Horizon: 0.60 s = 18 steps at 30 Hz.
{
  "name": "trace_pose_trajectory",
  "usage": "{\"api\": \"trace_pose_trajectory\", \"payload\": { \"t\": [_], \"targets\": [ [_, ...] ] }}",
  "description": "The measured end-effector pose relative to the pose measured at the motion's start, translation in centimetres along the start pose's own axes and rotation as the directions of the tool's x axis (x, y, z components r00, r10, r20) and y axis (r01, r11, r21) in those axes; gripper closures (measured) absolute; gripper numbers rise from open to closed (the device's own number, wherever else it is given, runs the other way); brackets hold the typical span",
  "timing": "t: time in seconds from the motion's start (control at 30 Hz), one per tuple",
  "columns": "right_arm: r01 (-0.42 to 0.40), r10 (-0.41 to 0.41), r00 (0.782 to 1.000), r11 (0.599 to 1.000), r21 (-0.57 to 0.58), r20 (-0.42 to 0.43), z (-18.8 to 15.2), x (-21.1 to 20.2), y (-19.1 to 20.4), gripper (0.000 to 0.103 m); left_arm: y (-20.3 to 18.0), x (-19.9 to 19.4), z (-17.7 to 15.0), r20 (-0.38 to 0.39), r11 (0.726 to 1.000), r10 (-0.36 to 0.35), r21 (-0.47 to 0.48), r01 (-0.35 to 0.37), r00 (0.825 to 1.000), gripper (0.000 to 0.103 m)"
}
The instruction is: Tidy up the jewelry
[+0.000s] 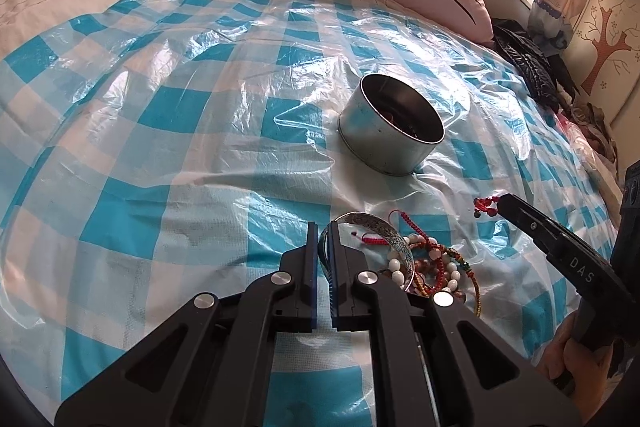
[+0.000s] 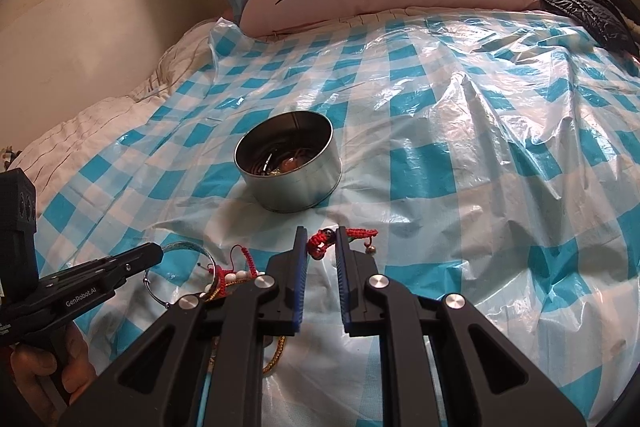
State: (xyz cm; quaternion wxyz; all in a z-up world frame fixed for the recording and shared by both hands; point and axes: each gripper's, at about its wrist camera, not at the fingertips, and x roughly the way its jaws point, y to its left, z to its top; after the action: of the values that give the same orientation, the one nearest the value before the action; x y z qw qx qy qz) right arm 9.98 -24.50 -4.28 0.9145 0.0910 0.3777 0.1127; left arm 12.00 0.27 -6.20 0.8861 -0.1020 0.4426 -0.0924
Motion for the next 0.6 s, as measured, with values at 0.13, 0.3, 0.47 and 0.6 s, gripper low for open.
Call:
{"api": "trace_pose_trajectory", "payload": {
  "t": [0.13, 0.3, 0.47, 0.6],
  "targets": [
    [-0.006, 0.006, 1.0, 1.0, 0.013, 0.003, -0.1, -0.2, -0.3, 0.088, -0.1, 0.2, -0.1, -0.007, 1.0, 0.0, 0.004, 0.0, 1.0, 0.099],
    [-0.01, 0.01, 1.0, 1.0, 0.016, 0.002, -0.1, -0.2, -0.3, 0.088, -0.4, 1.0, -0.2, -0.046, 1.0, 0.022, 0.019, -0.021, 0.999, 0.099],
    [-0.013, 0.013, 1.0, 1.0, 0.02, 0.002, 0.0, -0.1, -0.4, 0.088, -0.3, 2.2, -0.2, -0.101, 0.999, 0.049, 0.021, -0.047, 0.994, 0.097],
    [-0.013, 0.012, 1.0, 1.0, 0.017, 0.0, 0.0, -0.1, -0.5, 0.088, -0.9, 2.5, -0.4, -0.109, 0.996, 0.069, 0.056, -0.063, 0.992, 0.093]
  ]
}}
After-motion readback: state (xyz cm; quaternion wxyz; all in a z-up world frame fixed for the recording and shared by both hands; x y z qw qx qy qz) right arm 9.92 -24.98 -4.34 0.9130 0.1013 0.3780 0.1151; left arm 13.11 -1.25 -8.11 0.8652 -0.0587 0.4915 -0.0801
